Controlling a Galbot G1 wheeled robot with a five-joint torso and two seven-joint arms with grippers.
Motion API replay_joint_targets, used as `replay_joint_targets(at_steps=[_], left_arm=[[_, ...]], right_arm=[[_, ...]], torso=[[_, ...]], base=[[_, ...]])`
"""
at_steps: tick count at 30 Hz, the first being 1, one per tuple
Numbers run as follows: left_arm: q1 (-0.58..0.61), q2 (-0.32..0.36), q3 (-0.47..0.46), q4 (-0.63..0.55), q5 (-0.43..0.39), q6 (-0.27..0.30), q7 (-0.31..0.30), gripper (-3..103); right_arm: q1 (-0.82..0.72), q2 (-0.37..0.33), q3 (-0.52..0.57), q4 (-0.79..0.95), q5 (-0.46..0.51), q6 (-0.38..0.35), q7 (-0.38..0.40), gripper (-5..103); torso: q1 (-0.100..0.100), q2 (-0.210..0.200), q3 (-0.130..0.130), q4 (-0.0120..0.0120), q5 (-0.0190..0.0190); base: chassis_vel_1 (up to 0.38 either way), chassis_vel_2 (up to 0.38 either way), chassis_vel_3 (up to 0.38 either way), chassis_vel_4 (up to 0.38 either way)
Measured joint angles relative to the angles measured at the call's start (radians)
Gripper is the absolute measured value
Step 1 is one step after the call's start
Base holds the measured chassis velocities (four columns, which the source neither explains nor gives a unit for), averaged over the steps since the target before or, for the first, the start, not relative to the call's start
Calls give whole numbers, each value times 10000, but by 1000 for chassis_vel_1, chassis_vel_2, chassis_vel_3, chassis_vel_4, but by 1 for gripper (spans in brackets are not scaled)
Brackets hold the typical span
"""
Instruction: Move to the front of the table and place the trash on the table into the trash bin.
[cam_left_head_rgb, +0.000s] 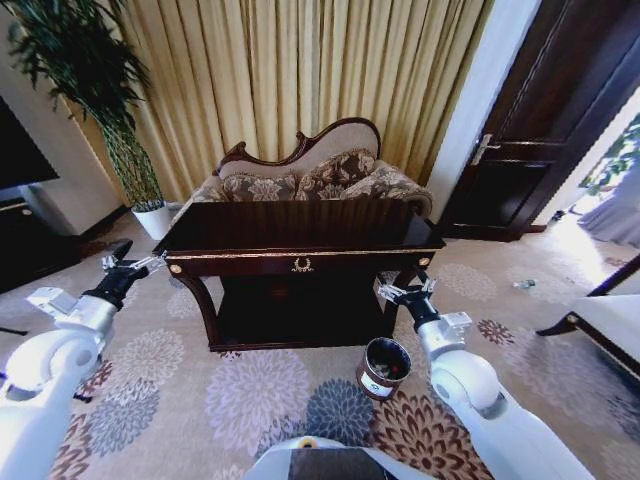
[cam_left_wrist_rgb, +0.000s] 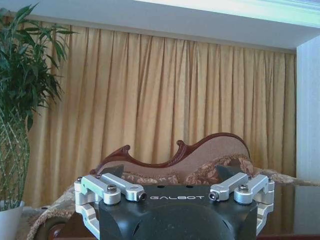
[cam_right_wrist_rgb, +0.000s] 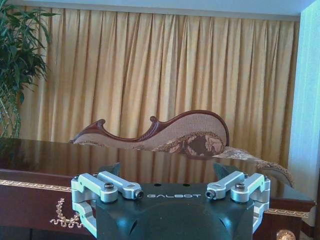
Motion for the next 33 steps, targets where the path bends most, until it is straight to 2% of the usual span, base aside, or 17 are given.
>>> replay_joint_targets(at_steps=[5, 11, 33], left_arm=[[6, -4, -2, 44, 10, 74, 27, 100], [-1, -37, -81, -76, 66, 607, -18, 100], [399, -105, -377, -386, 279, 592, 15, 100]], right_arm=[[-78, -128, 99, 69, 53, -44, 22, 100], [-150, -350, 121, 85, 60, -54, 29, 100], [-263, -369, 215, 67, 9, 95, -18, 100]], torso=[[0, 0, 0, 0, 1], [0, 0, 0, 0, 1], [0, 0, 0, -1, 2]], base=[[0, 0, 0, 0], [27, -39, -28, 28], [73, -72, -70, 65]])
